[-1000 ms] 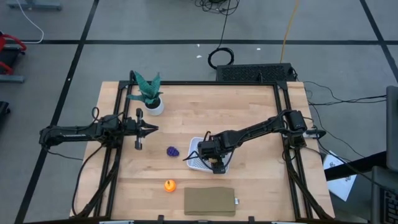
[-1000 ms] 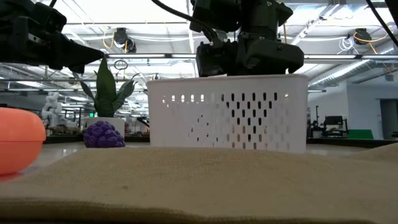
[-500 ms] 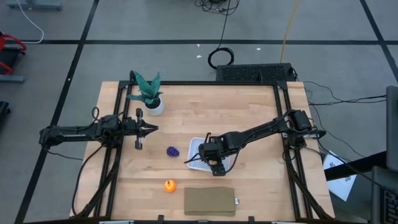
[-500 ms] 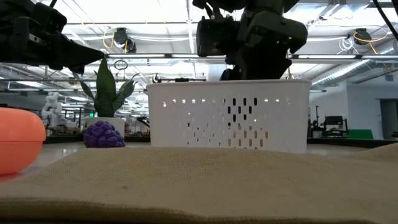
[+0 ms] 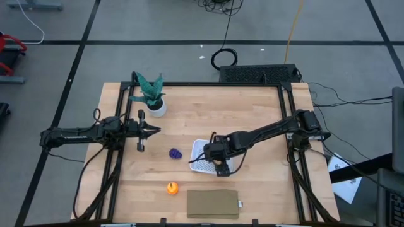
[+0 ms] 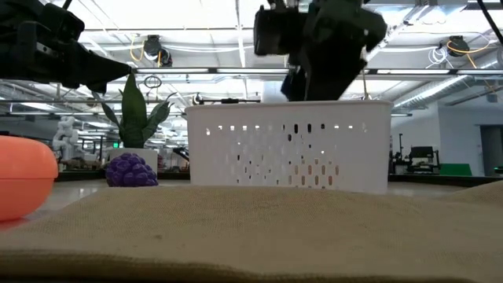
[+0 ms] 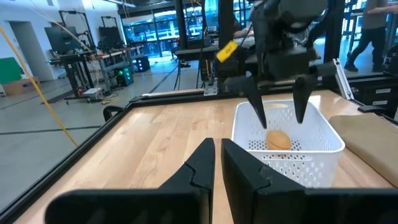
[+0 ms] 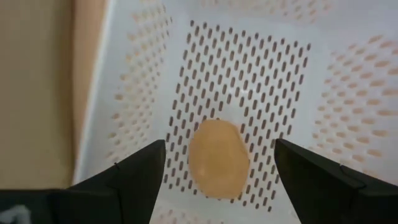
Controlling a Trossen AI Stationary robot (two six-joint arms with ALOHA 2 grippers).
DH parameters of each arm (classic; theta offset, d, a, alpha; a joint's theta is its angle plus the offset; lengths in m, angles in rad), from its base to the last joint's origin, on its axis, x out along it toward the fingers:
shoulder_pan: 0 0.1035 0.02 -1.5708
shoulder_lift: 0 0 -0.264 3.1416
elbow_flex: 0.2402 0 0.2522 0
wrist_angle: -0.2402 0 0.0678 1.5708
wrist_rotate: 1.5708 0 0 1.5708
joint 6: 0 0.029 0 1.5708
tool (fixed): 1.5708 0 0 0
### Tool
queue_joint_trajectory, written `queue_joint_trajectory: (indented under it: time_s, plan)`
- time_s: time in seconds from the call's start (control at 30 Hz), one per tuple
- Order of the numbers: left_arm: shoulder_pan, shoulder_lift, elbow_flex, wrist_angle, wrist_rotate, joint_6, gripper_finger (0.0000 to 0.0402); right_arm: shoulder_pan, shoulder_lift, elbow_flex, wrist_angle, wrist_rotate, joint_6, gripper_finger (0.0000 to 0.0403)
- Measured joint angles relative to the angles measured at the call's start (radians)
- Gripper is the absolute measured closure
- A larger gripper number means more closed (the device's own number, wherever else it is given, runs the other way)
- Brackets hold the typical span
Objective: Pick and placing Produce into tupperware
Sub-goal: Put the grapes into the white basket
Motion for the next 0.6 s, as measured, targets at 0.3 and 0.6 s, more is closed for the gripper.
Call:
queue_joint_trajectory:
  time_s: [0.3, 0.6]
  plan:
    - [0.0, 0.0, 0.0, 0.0, 0.0, 0.0, 0.0371, 0.0, -0.05, 0.001, -0.004, 0.023, 0.021, 0.0173]
    - [0.0, 0.0, 0.0, 0.0, 0.0, 0.0, 0.0371, 0.0, -0.05, 0.001, -0.004, 0.023, -0.04, 0.0334]
